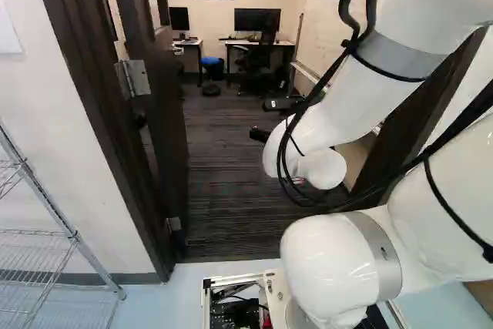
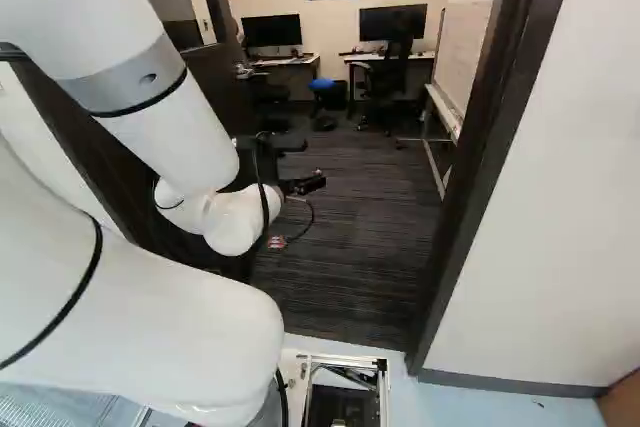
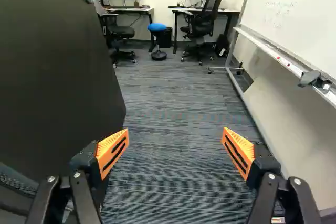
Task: Open the door and move inside
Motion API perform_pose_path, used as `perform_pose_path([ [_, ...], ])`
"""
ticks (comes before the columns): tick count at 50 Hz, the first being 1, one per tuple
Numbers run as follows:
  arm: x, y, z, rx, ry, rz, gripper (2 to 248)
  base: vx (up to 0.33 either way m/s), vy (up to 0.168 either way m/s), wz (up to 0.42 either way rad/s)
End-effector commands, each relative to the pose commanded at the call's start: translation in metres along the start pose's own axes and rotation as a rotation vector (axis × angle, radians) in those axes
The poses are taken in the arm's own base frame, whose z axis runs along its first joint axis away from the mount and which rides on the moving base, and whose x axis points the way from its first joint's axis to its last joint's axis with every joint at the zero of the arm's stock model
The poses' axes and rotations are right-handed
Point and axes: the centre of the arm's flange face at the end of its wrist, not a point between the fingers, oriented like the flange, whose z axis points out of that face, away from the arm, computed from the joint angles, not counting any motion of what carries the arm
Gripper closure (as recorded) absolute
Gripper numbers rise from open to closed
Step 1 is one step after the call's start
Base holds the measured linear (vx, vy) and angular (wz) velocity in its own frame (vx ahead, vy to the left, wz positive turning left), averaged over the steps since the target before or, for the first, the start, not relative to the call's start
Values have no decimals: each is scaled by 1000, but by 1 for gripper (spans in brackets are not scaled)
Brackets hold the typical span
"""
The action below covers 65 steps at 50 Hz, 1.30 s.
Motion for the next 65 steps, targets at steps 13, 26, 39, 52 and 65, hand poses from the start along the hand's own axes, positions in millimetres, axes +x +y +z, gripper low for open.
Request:
perform_pose_path([
  [13,0,0,0,0,0,0,3,114,2,-5],
  [26,0,0,0,0,0,0,3,114,3,-6],
  [39,0,0,0,0,0,0,3,117,3,-5],
  [52,0,0,0,0,0,0,3,128,4,-6],
  [65,0,0,0,0,0,0,3,131,4,-7],
])
